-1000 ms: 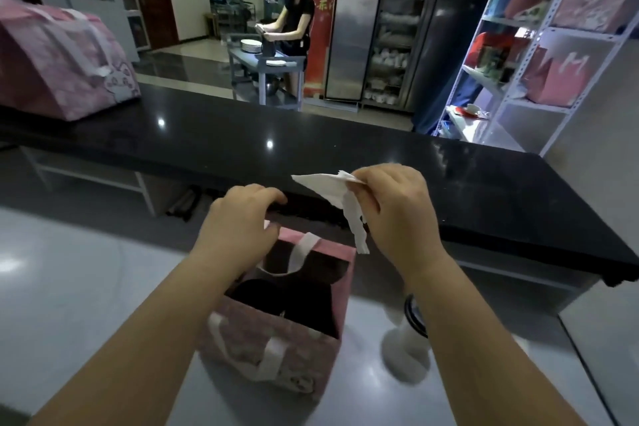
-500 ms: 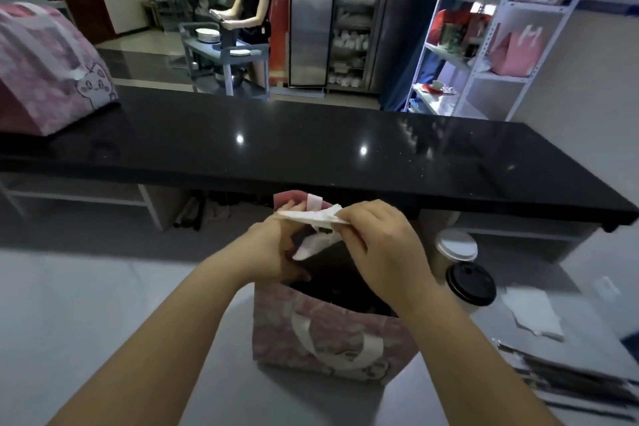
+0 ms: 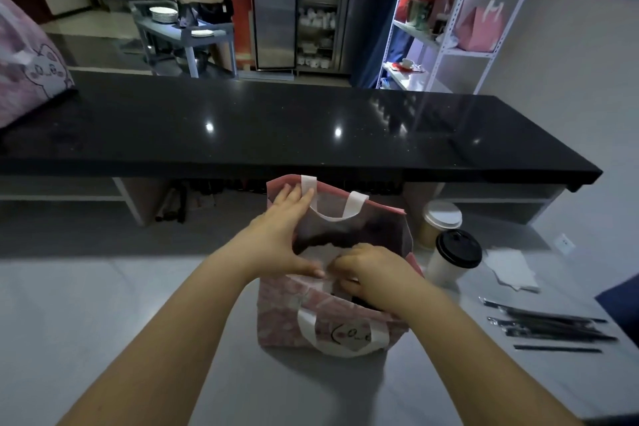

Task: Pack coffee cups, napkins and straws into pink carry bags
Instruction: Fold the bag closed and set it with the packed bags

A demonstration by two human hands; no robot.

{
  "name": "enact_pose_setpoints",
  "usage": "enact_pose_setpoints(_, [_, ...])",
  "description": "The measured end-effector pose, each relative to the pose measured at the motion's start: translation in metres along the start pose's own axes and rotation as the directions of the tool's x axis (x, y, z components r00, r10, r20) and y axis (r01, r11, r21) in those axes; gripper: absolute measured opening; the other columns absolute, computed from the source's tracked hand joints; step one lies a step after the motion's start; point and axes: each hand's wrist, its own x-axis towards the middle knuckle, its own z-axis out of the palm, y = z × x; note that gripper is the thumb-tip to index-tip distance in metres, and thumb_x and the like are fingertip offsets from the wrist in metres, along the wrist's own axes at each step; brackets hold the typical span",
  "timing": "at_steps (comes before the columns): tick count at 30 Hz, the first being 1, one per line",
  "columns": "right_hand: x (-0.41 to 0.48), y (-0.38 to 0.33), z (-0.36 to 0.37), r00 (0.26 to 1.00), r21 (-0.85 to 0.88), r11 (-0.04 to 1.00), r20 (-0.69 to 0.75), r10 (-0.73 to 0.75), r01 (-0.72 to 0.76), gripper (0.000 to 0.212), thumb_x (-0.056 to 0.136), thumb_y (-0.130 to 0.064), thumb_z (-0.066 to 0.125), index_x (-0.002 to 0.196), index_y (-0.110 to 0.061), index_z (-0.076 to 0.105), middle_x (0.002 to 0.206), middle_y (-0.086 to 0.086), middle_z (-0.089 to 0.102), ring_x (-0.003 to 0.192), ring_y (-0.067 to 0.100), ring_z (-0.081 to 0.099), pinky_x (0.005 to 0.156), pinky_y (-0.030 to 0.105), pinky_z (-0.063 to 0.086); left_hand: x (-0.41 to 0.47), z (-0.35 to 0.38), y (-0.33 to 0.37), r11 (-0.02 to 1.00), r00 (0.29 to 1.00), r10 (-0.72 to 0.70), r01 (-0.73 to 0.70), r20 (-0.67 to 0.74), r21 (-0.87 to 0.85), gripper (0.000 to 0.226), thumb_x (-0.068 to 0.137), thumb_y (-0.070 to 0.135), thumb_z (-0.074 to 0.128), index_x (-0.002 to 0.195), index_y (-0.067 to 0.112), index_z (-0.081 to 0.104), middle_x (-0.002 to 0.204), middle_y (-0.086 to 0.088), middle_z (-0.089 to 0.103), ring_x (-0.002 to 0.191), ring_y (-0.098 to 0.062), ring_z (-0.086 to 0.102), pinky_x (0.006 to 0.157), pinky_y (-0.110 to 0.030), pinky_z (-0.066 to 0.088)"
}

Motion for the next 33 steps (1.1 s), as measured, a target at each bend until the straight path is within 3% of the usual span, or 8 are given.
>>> enact_pose_setpoints(5, [-0.02, 0.008, -0.032, 0.951, 0.254, 0.966, -0.285, 0.116, -0.041, 0.03, 0.09, -0.027, 0.066, 0.12, -0.029, 0.067, 0.114, -0.015, 0.065, 0.109, 0.006, 0.053, 0.092, 0.023, 0.044, -0.012, -0.007, -0.001, 0.977, 0.955, -0.012, -0.051, -0.296, -0.206, 0.073, 0.082, 0.036, 0.074, 0.146, 0.039, 0.038, 0.147, 0.017, 0.043, 0.129, 0.003, 0.04, 0.107, -0.028, 0.038])
enact_pose_setpoints(9, [-0.053, 0.024, -0.041, 0.769, 0.518, 0.856, -0.547, 0.331, 0.0, 0.02, 0.085, -0.021, 0.072, 0.104, -0.029, 0.072, 0.094, -0.026, 0.066, 0.093, 0.001, 0.061, 0.081, 0.012, 0.047, -0.037, -0.015, -0.018, 0.863, 0.879, -0.106, -0.151, -0.465, -0.482, 0.038, 0.077, 0.032, 0.078, 0.113, 0.04, 0.068, 0.106, 0.019, 0.07, 0.103, 0.002, 0.063, 0.091, -0.024, 0.051])
enact_pose_setpoints(12, [-0.079, 0.037, -0.018, 0.691, 0.828, 0.557, -0.44, 0.574, 0.064, 0.024, 0.079, -0.042, 0.071, 0.101, -0.034, 0.073, 0.102, -0.012, 0.072, 0.097, 0.01, 0.067, 0.083, 0.024, 0.055, -0.061, -0.003, -0.038, 0.643, 0.894, -0.208, -0.179, -0.396, -0.744, 0.041, 0.067, 0.038, 0.077, 0.107, 0.041, 0.069, 0.106, 0.009, 0.071, 0.1, -0.007, 0.067, 0.077, -0.017, 0.054])
enact_pose_setpoints(15, [-0.096, 0.046, 0.017, 0.784, 0.951, 0.306, -0.216, 0.583, 0.034, 0.061, 0.06, -0.07, 0.075, 0.11, -0.034, 0.07, 0.113, -0.003, 0.071, 0.106, 0.018, 0.066, 0.084, 0.036, 0.055, -0.078, 0.025, -0.052, 0.538, 0.973, -0.175, -0.036, -0.153, -0.842, 0.057, 0.068, 0.027, 0.085, 0.119, 0.036, 0.063, 0.117, 0.005, 0.068, 0.109, -0.013, 0.064, 0.079, -0.022, 0.056])
enact_pose_setpoints(19, [-0.091, 0.035, 0.053, 0.85, 0.992, 0.048, -0.125, 0.512, 0.117, 0.073, 0.061, -0.049, 0.086, 0.122, -0.013, 0.066, 0.118, 0.015, 0.068, 0.111, 0.028, 0.065, 0.086, 0.034, 0.056, -0.077, 0.057, -0.047, 0.468, 0.962, -0.231, -0.019, -0.143, -0.883, 0.045, 0.074, 0.018, 0.08, 0.116, 0.031, 0.068, 0.11, -0.003, 0.073, 0.104, -0.021, 0.068, 0.079, -0.032, 0.058])
enact_pose_setpoints(23, [-0.074, 0.017, 0.061, 0.733, 0.993, 0.095, -0.118, 0.67, 0.074, 0.028, 0.091, -0.001, 0.06, 0.102, -0.022, 0.073, 0.1, 0.005, 0.075, 0.093, 0.019, 0.07, 0.071, 0.022, 0.056, -0.069, 0.069, -0.038, 0.451, 0.927, -0.321, -0.031, -0.194, -0.892, 0.023, 0.089, 0.014, 0.065, 0.096, 0.034, 0.074, 0.097, -0.001, 0.075, 0.091, -0.02, 0.072, 0.068, -0.024, 0.058])
enact_pose_setpoints(29, [-0.069, -0.001, 0.067, 0.606, 0.986, 0.017, -0.116, 0.787, 0.166, 0.019, 0.084, -0.021, 0.064, 0.099, -0.019, 0.075, 0.099, 0.004, 0.075, 0.092, 0.015, 0.071, 0.073, 0.026, 0.058, -0.073, 0.075, -0.038, 0.436, 0.865, -0.403, -0.107, -0.301, -0.893, 0.023, 0.087, 0.015, 0.066, 0.09, 0.035, 0.076, 0.091, 0.002, 0.076, 0.082, -0.011, 0.072, 0.064, -0.019, 0.056])
enact_pose_setpoints(33, [-0.064, -0.013, 0.074, 0.59, 0.986, 0.043, -0.132, 0.796, 0.162, 0.024, 0.093, -0.007, 0.059, 0.086, -0.024, 0.075, 0.088, 0.0, 0.075, 0.081, 0.012, 0.071, 0.065, 0.024, 0.057, -0.076, 0.079, -0.039, 0.477, 0.813, -0.445, -0.138, -0.374, -0.868, 0.03, 0.09, 0.009, 0.064, 0.09, 0.037, 0.074, 0.093, 0.007, 0.075, 0.085, -0.006, 0.07, 0.067, -0.018, 0.056])
